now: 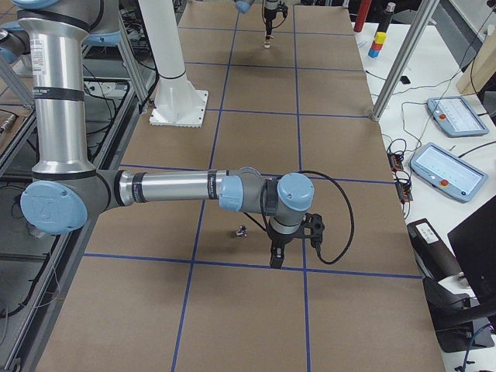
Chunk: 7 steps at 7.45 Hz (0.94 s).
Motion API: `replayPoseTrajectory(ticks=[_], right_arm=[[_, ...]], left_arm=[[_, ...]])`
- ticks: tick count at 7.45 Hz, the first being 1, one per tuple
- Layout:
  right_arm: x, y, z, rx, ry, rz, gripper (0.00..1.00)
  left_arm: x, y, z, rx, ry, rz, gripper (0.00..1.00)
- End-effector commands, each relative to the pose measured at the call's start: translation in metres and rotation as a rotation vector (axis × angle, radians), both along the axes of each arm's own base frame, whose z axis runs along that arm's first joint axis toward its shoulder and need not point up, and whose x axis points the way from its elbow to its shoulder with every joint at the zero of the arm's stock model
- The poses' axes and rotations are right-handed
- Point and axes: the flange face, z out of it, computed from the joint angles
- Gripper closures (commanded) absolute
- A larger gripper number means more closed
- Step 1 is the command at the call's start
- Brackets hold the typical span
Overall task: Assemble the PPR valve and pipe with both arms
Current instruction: 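Lift the valve with the left gripper and carry it toward table center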
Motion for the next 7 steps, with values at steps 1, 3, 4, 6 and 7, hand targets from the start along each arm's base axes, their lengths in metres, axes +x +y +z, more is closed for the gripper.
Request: replayPoseTrajectory(ticks=[1,3,4,6,7], right_arm=[[0.000,0.000,0.000,-0.001,0.000,0.000,0.01],[0.000,0.000,0.000,0.000,0.000,-0.001,0.01],[0.000,0.000,0.000,0.001,0.000,0.000,0.01],[0.000,0.000,-0.004,0.003,-0.003,0.004,0.01],[-0.001,-0.004,-0.012,0.014,-0.006,0.010,0.01]], left_arm=[[0.001,0.000,-0.001,0.002,0.001,0.001,0.68],[0.003,0.004,-0.022,-0.008,0.059,0.022,1.00],[0.002,0.005,-0.043,-0.002,0.069,0.022,1.00],[0.015,-0.015,-0.137,-0.025,0.044,0.015,1.00],[0.024,-0.029,-0.195,-0.034,0.032,0.016,1.00]])
